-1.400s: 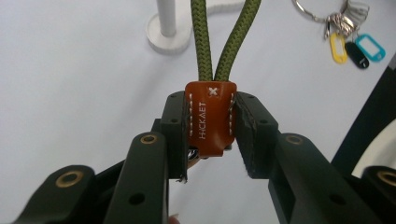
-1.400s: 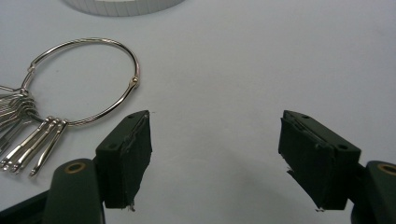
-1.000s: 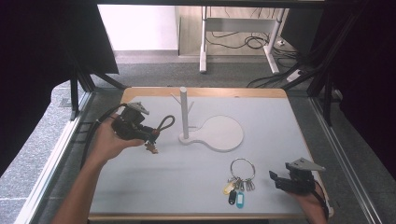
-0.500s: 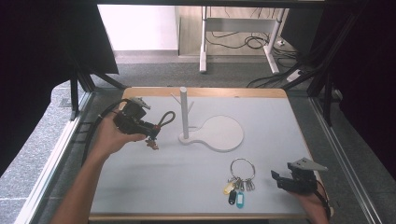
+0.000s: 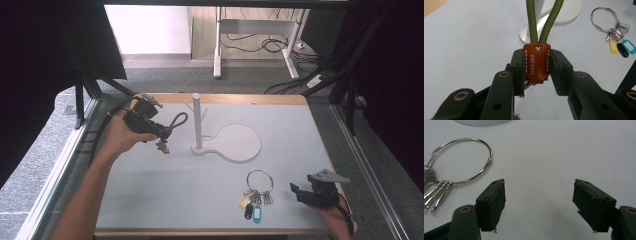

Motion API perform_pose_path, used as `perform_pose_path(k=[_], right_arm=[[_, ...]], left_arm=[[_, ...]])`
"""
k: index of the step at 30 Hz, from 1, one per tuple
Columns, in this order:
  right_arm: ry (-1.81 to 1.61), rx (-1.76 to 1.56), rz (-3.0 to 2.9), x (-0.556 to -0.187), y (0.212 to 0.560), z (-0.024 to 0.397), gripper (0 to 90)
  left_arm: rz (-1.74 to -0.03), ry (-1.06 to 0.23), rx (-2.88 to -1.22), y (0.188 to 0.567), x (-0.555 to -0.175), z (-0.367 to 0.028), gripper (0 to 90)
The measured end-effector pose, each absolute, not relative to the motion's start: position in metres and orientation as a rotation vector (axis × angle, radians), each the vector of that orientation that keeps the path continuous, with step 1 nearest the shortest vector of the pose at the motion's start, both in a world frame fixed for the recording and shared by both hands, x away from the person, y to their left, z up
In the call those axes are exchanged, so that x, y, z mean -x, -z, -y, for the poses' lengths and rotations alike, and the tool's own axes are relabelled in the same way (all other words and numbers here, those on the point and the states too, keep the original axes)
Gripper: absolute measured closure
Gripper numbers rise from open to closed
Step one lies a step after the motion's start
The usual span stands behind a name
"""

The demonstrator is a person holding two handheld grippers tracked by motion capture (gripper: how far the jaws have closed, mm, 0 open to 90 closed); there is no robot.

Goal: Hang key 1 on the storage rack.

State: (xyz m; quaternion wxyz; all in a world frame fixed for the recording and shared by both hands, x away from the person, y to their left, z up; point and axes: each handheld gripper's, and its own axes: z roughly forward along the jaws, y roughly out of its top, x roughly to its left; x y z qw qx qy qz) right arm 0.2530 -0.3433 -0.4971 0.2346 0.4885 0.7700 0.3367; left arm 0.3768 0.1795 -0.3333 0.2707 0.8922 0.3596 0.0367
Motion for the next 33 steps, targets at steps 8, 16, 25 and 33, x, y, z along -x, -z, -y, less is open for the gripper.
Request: perform_pose_path(k=[8,16,25,33], right_arm=[[-0.918,-1.329,-2.113,-0.253,0.497,0.341,27.4],[-0.923,-1.331,-2.112,-0.253,0.499,0.341,27.7],[-0.924,-1.334,-2.104,-0.252,0.498,0.343,28.0],[-0.922,-1.332,-2.109,-0.252,0.498,0.342,28.0]], left_arm=[[-0.983,-0.084,-2.381,0.332,-0.384,-0.182,66.9],[-0.993,-0.079,-2.335,0.325,-0.393,-0.185,66.9],[-1.003,-0.082,-2.329,0.317,-0.404,-0.187,66.9],[-1.013,-0.071,-2.329,0.314,-0.414,-0.186,66.9]])
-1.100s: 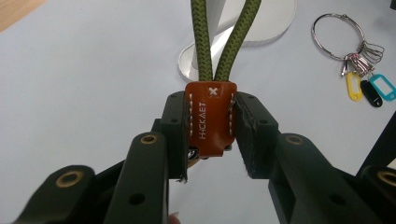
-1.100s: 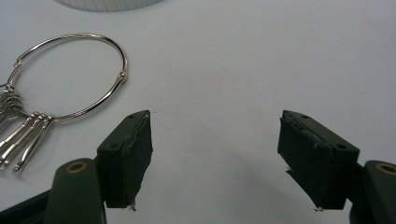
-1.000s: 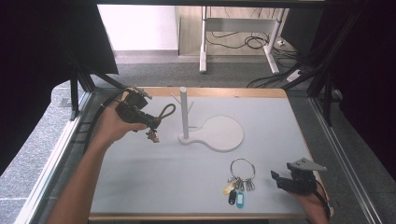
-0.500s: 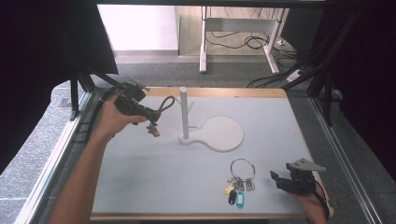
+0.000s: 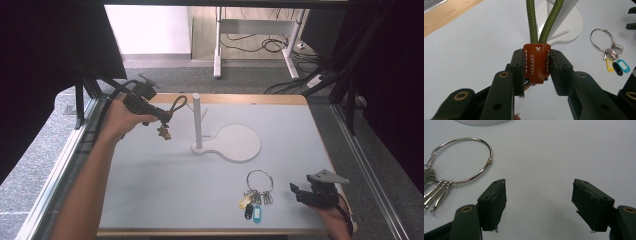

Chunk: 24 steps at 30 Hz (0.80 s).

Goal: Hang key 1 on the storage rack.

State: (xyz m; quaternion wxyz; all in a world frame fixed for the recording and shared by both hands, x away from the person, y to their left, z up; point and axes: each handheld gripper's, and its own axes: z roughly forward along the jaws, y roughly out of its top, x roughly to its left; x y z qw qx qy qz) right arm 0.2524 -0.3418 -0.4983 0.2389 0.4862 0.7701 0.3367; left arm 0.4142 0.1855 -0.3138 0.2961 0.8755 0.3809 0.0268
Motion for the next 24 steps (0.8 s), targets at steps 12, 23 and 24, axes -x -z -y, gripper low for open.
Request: perform_pose_path(k=[12,23,24], right_arm=[[-0.922,-1.332,-2.125,-0.253,0.499,0.339,28.1],[-0.906,-1.335,-2.135,-0.253,0.5,0.339,28.1],[-0.906,-1.335,-2.134,-0.253,0.5,0.34,28.1]], left_arm=[[-1.016,-0.05,-2.346,0.32,-0.423,-0.177,66.9],[-1.035,-0.038,-2.347,0.325,-0.43,-0.172,66.9],[-1.034,-0.034,-2.347,0.325,-0.43,-0.172,66.9]])
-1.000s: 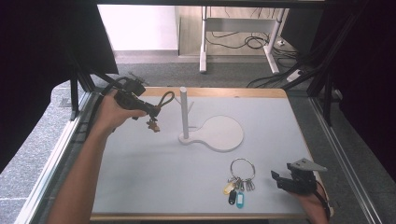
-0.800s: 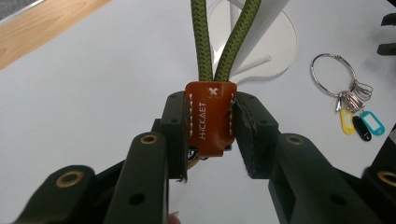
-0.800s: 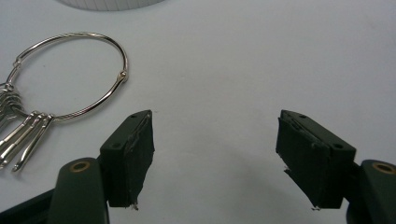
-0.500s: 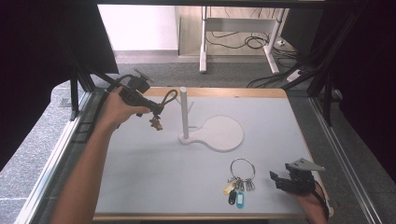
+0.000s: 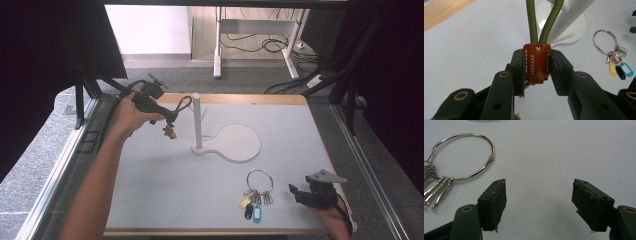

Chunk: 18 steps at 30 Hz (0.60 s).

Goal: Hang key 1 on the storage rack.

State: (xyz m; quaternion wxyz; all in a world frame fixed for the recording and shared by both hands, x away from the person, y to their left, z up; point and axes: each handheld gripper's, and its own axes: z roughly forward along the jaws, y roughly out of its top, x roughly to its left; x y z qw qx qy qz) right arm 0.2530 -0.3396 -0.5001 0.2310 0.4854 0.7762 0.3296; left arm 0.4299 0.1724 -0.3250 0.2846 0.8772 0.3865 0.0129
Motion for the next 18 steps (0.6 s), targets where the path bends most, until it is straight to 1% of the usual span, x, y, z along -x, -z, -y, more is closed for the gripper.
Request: perform_pose_path(k=[11,18], right_arm=[[-0.904,-1.335,-2.134,-0.253,0.5,0.34,28.1],[-0.899,-1.337,-2.133,-0.253,0.5,0.34,28.1]], left_arm=[[-1.008,-0.004,-2.38,0.339,-0.431,-0.157,66.8],[-1.01,0.006,-2.387,0.347,-0.43,-0.155,66.7]])
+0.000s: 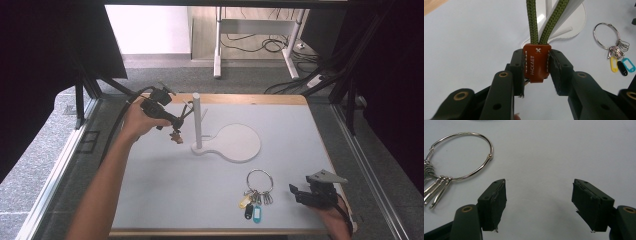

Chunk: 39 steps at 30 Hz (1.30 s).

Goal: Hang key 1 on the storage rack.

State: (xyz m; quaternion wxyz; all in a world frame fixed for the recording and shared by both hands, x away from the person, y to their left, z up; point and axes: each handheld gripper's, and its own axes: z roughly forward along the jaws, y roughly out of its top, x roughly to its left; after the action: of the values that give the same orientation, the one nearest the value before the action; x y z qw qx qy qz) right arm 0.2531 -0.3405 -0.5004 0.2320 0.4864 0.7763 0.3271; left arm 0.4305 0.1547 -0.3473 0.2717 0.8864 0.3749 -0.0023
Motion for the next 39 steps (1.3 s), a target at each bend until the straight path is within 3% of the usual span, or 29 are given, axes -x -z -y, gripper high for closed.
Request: perform_pose_path(k=[16,30,39], right_arm=[[-0.895,-1.332,-2.134,-0.253,0.5,0.34,28.1],[-0.894,-1.323,-2.137,-0.252,0.5,0.338,28.2],[-0.943,-1.346,-2.126,-0.251,0.498,0.337,28.2]], left_arm=[[-0.97,-0.089,-2.384,0.364,-0.409,-0.158,60.5],[-0.863,-0.239,-2.345,0.379,-0.339,-0.167,50.9],[-0.87,-0.246,-2.324,0.408,-0.304,-0.175,50.1]])
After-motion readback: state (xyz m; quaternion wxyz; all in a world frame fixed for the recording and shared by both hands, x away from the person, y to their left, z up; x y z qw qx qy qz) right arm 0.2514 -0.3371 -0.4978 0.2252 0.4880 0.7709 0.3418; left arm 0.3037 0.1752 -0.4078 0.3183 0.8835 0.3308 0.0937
